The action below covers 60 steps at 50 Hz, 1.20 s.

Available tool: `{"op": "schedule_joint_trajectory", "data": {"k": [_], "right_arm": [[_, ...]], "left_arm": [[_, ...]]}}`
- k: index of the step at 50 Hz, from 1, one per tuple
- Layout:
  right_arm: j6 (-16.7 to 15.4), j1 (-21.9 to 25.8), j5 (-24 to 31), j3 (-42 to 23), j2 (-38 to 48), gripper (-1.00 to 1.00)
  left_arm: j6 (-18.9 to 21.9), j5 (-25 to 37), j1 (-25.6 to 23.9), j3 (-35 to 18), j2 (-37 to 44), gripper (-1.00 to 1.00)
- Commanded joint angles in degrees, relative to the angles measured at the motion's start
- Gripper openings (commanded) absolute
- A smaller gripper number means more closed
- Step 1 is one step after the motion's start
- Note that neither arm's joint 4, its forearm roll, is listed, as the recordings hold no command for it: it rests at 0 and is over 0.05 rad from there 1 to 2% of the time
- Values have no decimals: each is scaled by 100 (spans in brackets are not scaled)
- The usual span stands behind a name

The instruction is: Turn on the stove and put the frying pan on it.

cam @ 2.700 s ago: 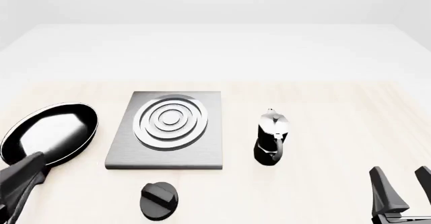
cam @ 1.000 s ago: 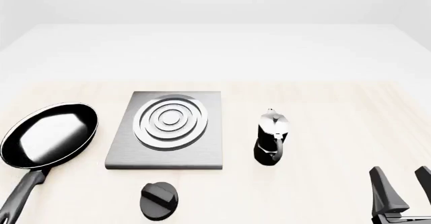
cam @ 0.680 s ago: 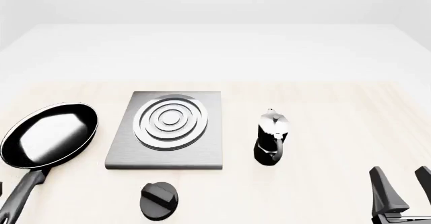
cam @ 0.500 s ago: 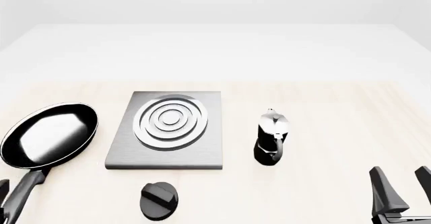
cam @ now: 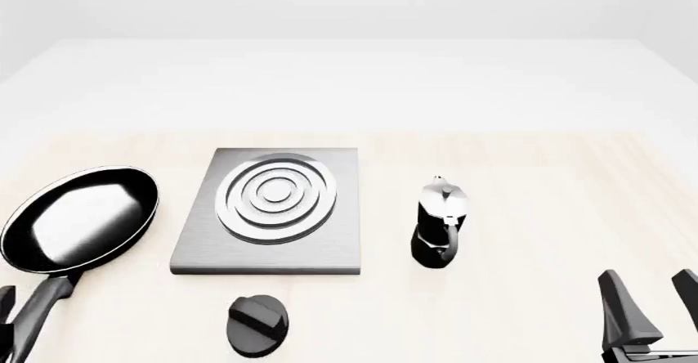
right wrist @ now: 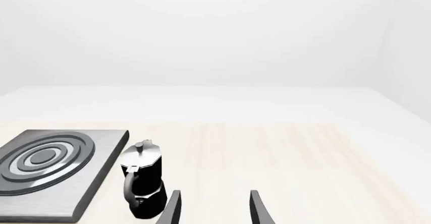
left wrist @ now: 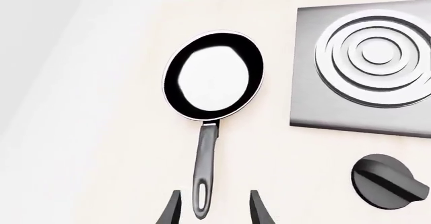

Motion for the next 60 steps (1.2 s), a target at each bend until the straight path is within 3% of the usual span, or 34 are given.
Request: {"op": "schedule_joint_trajectory", "data": {"k": [1,24,26,27,28,30,60], "right_arm": [[-1,0,0,0,0,100],[1,0,0,0,0,100],[0,0,1,0,0,100],[0,-1,1,0,0,100],[0,1,0,0,0,100],[1,1,0,0,0,100],[1,0,2,0,0,100]], "left_arm": [[135,-302,165,76,227,100],[155,-791,202,563,452,100],[-54,-778,122,515,471,100],[-43,-795,129,514,509,100],[261,-1011,337,598,636,100],[82,-991,250,581,638,100],[173,-1971,472,1257,1199,100]]}}
